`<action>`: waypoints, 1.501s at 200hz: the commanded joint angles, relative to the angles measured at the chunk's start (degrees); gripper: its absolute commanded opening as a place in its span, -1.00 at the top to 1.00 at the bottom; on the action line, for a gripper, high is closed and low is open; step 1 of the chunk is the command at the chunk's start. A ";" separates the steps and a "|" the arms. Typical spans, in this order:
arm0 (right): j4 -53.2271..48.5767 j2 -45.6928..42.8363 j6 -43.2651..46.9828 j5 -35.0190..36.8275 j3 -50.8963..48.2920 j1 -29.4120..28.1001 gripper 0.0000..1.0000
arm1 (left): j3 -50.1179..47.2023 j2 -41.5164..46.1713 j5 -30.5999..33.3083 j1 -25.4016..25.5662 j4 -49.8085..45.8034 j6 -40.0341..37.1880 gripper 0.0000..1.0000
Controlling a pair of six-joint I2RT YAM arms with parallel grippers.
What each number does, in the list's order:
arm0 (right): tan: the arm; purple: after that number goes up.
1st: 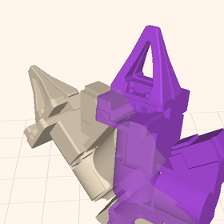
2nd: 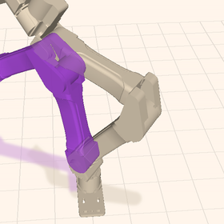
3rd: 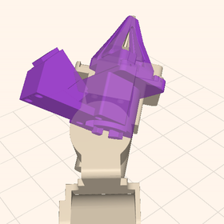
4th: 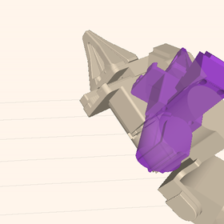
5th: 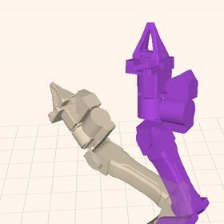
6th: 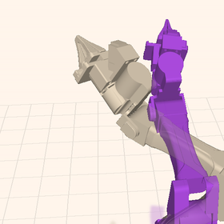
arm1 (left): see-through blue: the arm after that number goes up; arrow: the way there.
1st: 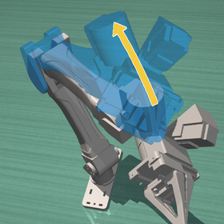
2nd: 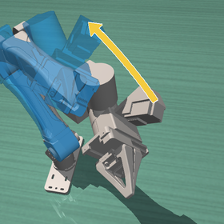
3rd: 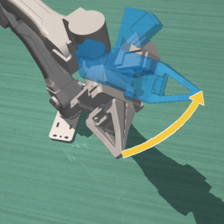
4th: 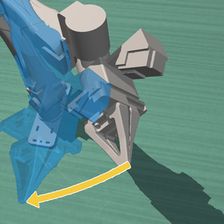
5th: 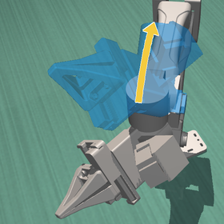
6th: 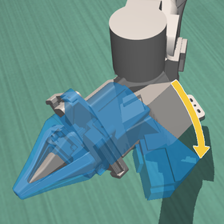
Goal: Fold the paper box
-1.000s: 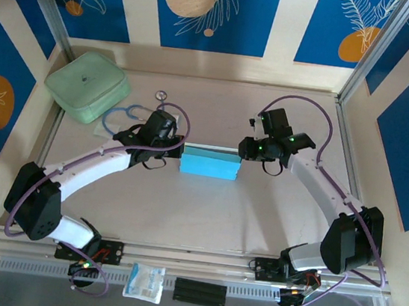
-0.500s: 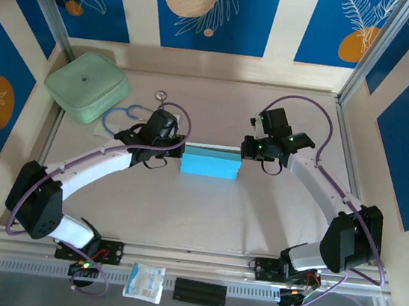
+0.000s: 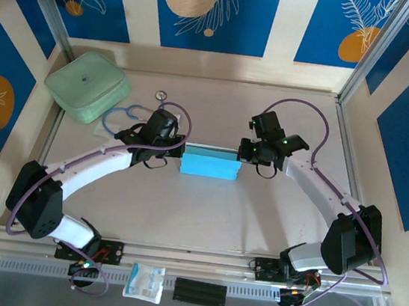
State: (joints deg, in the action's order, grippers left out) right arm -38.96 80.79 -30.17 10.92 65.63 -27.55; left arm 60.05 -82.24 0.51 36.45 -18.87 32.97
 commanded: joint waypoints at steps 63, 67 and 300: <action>-3.58 -3.05 -8.98 -0.92 -4.01 0.18 1.00 | 1.55 -0.75 -0.87 1.61 -0.25 0.99 0.96; -3.80 -3.10 -9.07 -1.48 -3.66 0.80 1.00 | 1.57 -0.78 -0.87 1.63 -0.31 0.96 0.97; 2.91 -1.21 16.97 3.63 -0.24 1.61 0.52 | 1.93 -0.91 -1.13 1.83 0.15 0.54 0.97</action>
State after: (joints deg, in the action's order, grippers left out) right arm -36.95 79.31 -15.27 14.68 64.27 -26.24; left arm 60.40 -82.70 0.03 38.00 -18.83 33.15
